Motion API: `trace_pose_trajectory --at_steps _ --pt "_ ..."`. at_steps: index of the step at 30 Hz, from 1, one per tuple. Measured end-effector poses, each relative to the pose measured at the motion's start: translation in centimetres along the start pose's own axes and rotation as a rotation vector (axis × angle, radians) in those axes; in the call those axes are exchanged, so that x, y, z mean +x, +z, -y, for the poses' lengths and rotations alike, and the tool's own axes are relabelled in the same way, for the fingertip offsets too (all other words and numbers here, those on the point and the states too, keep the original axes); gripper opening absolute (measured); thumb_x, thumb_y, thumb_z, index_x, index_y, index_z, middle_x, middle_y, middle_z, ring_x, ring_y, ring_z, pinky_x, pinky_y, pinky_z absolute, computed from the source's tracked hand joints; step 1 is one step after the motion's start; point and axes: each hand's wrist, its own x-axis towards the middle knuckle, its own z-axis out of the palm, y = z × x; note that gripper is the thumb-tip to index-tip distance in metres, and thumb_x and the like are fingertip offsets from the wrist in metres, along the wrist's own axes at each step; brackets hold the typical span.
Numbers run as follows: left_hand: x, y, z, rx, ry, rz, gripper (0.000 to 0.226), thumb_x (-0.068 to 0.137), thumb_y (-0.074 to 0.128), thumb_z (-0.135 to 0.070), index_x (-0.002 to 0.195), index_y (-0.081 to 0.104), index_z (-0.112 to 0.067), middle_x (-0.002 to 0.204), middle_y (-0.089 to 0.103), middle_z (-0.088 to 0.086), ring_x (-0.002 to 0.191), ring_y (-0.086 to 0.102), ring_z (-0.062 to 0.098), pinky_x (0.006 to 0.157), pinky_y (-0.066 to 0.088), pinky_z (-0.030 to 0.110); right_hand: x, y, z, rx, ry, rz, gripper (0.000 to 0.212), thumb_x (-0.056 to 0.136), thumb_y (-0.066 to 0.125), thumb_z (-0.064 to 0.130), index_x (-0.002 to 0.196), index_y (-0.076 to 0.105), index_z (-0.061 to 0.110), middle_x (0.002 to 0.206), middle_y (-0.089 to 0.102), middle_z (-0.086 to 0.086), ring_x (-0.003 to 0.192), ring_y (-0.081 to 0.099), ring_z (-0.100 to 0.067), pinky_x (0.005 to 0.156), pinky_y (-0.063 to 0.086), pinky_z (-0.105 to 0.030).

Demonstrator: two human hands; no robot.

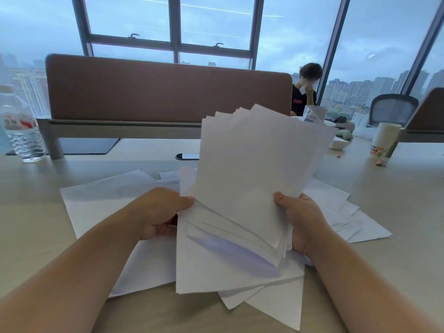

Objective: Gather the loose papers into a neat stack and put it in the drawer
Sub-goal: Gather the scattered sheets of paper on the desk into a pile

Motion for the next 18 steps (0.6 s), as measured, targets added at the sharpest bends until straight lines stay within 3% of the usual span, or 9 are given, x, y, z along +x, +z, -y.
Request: trace_pose_trajectory --at_steps 5,8,14,18 --pt "0.7 -0.7 0.1 0.063 0.08 -0.176 0.021 0.104 0.063 -0.024 0.1 0.076 -0.008 0.08 0.08 0.008 0.057 0.073 0.019 0.05 0.058 0.028 0.0 -0.1 0.3 0.068 -0.04 -0.109 0.007 0.102 0.062 0.008 0.101 0.064 0.015 0.088 0.072 -0.004 0.077 0.068 -0.021 0.06 0.053 -0.031" --pt "1.1 -1.4 0.2 0.145 0.147 -0.287 0.024 0.103 0.063 -0.03 0.095 0.078 -0.013 0.089 0.081 0.01 0.077 0.079 0.029 0.069 0.065 0.04 0.1 -0.4 0.6 0.076 -0.049 -0.141 0.006 0.101 0.065 0.013 0.097 0.061 0.016 0.089 0.069 -0.002 0.075 0.066 -0.019 0.056 0.05 -0.029" --pt "0.7 -2.2 -0.1 0.04 0.307 -0.414 0.022 0.094 0.076 -0.036 0.094 0.075 -0.014 0.096 0.08 0.006 0.087 0.077 0.033 0.086 0.063 0.054 0.0 -0.2 0.1 0.003 -0.066 -0.075 0.01 0.099 0.069 0.019 0.105 0.065 0.013 0.099 0.073 -0.005 0.087 0.07 -0.023 0.069 0.054 -0.033" --pt "0.2 -1.9 -0.5 -0.072 0.262 -0.338 0.031 0.097 0.069 -0.046 0.106 0.072 -0.016 0.103 0.079 0.008 0.089 0.075 0.03 0.072 0.06 0.039 -0.2 -0.1 -0.2 -0.103 -0.086 -0.01 0.007 0.099 0.068 0.022 0.1 0.067 0.016 0.095 0.075 -0.003 0.085 0.071 -0.022 0.068 0.054 -0.032"
